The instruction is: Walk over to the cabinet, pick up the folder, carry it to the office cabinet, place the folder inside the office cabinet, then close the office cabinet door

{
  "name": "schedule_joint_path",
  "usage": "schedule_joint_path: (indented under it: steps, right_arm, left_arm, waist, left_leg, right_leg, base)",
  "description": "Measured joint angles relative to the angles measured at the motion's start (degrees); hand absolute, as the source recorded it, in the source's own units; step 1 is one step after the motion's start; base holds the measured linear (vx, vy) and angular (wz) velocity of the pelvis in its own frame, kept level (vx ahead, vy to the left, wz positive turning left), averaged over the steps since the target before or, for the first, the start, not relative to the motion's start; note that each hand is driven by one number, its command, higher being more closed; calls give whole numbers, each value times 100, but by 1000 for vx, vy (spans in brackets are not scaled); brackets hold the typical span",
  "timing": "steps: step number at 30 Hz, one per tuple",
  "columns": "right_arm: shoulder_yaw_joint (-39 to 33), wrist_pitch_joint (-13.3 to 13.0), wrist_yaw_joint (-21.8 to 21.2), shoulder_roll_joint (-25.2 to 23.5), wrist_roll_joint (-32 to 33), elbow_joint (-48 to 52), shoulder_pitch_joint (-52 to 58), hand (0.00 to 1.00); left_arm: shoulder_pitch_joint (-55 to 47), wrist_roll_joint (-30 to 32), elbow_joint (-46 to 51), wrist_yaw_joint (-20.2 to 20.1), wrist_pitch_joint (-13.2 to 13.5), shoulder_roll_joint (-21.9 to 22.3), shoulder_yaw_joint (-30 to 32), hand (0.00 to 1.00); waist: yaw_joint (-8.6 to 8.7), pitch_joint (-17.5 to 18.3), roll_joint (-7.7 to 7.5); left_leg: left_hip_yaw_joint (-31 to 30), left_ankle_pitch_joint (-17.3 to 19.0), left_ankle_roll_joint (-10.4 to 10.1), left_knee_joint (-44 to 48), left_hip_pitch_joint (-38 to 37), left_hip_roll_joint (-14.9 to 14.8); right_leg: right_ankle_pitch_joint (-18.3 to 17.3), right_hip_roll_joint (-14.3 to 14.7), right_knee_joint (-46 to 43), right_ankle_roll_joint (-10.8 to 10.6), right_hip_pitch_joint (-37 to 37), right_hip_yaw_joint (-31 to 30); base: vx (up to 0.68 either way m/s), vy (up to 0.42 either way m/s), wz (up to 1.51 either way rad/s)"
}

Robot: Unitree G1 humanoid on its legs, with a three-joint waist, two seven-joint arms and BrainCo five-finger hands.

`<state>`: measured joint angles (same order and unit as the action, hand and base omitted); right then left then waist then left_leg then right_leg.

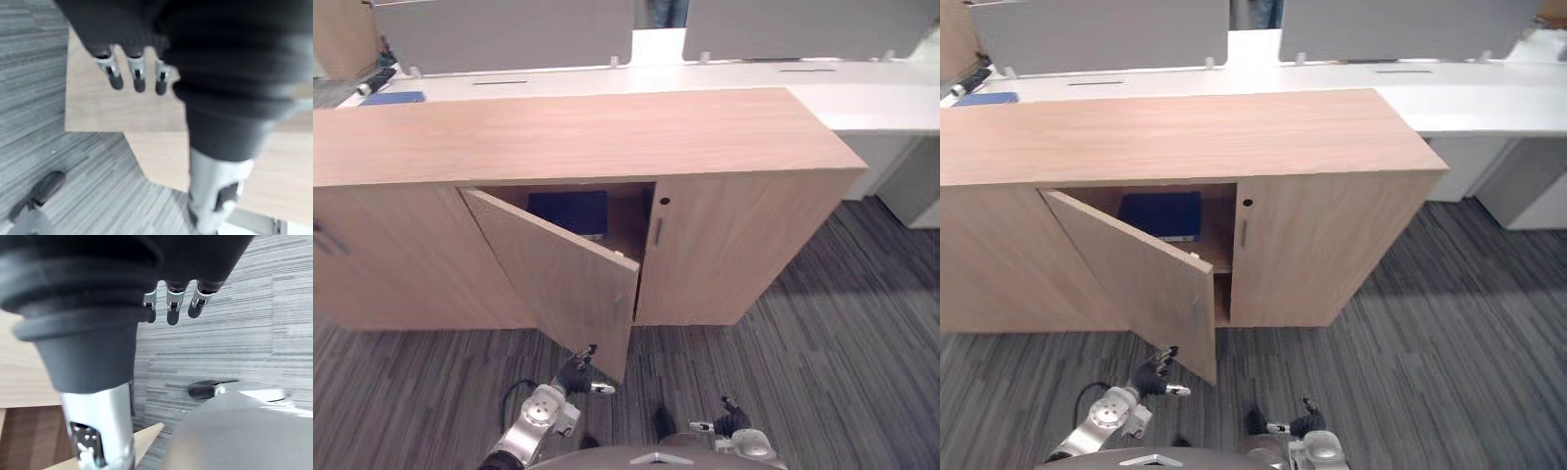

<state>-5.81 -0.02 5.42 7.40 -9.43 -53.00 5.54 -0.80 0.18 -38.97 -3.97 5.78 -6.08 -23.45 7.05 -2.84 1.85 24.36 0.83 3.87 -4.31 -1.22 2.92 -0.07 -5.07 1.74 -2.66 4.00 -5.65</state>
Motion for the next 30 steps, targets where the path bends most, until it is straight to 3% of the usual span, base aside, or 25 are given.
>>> schedule_joint_path:
  steps: [3, 14, 22, 30]
  right_arm:
    - [6, 19, 15, -70, 3, -34, 5, 0]
    - [-4, -2, 106, -100, 12, -203, 74, 0]
    - [-28, 27, 107, -92, 16, -446, -33, 0]
    - [-152, 25, 103, -108, 57, -558, -14, 0]
  left_arm:
    - [197, -12, 18, 43, 5, -20, -42, 0]
    - [526, -11, 227, 497, 10, -32, 57, 0]
    - [351, -4, -293, 509, -19, -102, 717, 0]
    - [77, 76, -492, 507, -79, -224, 883, 0]
  waist:
    - [68, -40, -119]
    - [109, -21, -130]
    - [69, -20, -128]
    - [-17, -19, -149]
  left_leg:
    - [81, -46, -69, -58, 0, 11]
    - [-74, -11, -128, -66, -271, -14]
    - [-254, 0, -130, -67, -425, -76]
    - [-371, -17, -153, -73, -514, -137]
  right_leg:
    - [9, 47, -21, -26, 3, 14]
    - [320, 44, -13, -236, -259, 244]
    - [305, 99, 259, -209, -631, 514]
    - [211, 135, 186, -130, -707, 659]
  base:
    - [12, 24, -14]
    - [88, -28, 7]
    - [97, -57, 12]
    - [-80, -51, 8]
